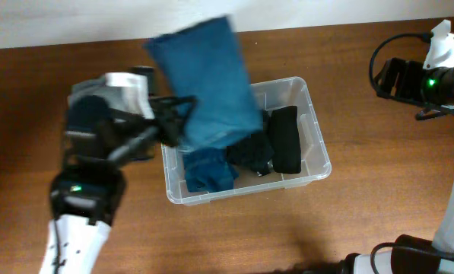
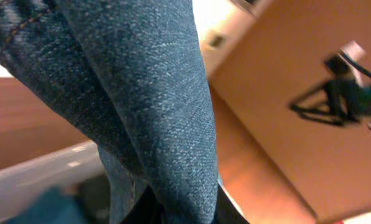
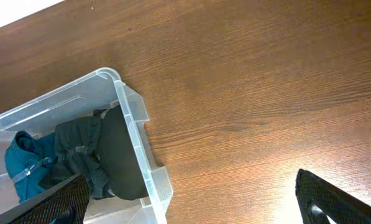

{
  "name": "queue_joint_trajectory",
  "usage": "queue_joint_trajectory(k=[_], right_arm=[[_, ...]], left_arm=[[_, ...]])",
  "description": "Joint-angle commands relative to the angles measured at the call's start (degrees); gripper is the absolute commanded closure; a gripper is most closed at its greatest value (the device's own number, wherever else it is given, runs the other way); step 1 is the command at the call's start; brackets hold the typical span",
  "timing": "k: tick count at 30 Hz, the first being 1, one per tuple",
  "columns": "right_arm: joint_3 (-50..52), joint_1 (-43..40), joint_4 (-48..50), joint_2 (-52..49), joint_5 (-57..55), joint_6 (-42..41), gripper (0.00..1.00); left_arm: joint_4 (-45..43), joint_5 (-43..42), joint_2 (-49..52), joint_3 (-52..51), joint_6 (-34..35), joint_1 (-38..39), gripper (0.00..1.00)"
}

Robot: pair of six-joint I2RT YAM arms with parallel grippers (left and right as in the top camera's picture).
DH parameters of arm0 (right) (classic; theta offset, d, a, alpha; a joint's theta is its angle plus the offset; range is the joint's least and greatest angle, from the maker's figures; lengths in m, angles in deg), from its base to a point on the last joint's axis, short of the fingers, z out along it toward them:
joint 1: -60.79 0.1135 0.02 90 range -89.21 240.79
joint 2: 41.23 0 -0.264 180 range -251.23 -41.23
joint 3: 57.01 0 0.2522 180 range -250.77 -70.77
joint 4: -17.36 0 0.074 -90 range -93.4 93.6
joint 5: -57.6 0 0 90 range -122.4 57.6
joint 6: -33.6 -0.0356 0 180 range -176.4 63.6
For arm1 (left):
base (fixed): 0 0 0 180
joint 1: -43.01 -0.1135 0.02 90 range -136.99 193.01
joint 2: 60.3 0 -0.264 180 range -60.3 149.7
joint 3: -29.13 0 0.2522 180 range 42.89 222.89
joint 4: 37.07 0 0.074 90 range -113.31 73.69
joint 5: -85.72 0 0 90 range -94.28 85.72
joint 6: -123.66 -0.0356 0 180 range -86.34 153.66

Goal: Pack container
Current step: 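Lay the dark blue denim over the garments in the box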

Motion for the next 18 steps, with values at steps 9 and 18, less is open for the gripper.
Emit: queue_joint_trajectory(k=[9,18], right_arm=[[-0.9,-0.1,0.0,0.4,0.7,-0.6,0.01],[-0.9,-0.1,0.0,0.4,0.7,-0.6,0.01]], left_arm=[[-6.9,14.5,15.1,3.0,10.0,21.0,0.99],[-7.0,15.1,23.3,3.0,19.4,24.3,0.99]])
